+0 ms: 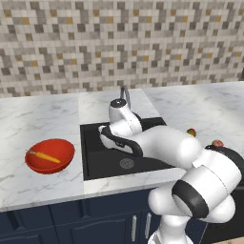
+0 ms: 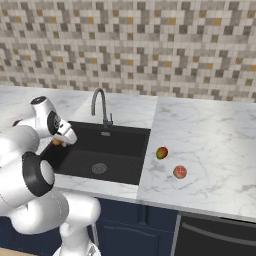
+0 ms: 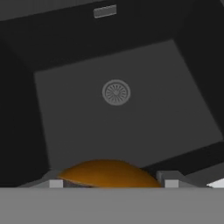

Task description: There is a mixed pile of frozen fruits and vegetables on the counter. Locate all the frozen vegetables and place the items in a bowl on the counter. Take all the frozen fruits and defrost them in a running sink.

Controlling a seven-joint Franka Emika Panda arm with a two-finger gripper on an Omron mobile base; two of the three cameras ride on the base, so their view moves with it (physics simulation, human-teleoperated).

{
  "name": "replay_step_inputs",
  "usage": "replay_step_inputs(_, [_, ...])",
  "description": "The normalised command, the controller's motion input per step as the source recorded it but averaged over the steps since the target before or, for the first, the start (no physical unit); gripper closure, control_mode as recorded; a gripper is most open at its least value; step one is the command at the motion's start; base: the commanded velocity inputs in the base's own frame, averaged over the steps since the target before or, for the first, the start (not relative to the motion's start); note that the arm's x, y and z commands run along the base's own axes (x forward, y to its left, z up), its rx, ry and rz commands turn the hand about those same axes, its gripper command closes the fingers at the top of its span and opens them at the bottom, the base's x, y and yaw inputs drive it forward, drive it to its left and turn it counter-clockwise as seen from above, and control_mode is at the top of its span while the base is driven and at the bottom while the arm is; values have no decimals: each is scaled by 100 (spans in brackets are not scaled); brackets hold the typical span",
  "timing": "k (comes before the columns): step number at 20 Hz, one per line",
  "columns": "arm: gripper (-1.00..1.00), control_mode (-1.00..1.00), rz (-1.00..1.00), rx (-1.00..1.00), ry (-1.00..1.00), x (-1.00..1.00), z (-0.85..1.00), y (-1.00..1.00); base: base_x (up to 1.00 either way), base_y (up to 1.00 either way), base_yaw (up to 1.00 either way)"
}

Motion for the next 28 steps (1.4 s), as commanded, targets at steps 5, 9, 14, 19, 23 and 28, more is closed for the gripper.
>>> replay_step_inputs(5, [100,-100,8,6,0,8,32,67,0,0,0])
replay_step_inputs(9, [100,-100,22,0,0,0,27,48,0,0,0])
replay_step_inputs(14, [100,-100,34,4,-5,-3,29,5,0,0,0])
replay_step_inputs(19, [100,-100,49,8,-3,-1,6,-1,0,0,0])
replay_step_inputs(23, [100,-100,53,0,0,0,0,2,0,0,0])
replay_step_inputs(28, [100,-100,22,0,0,41,0,60,0,0,0])
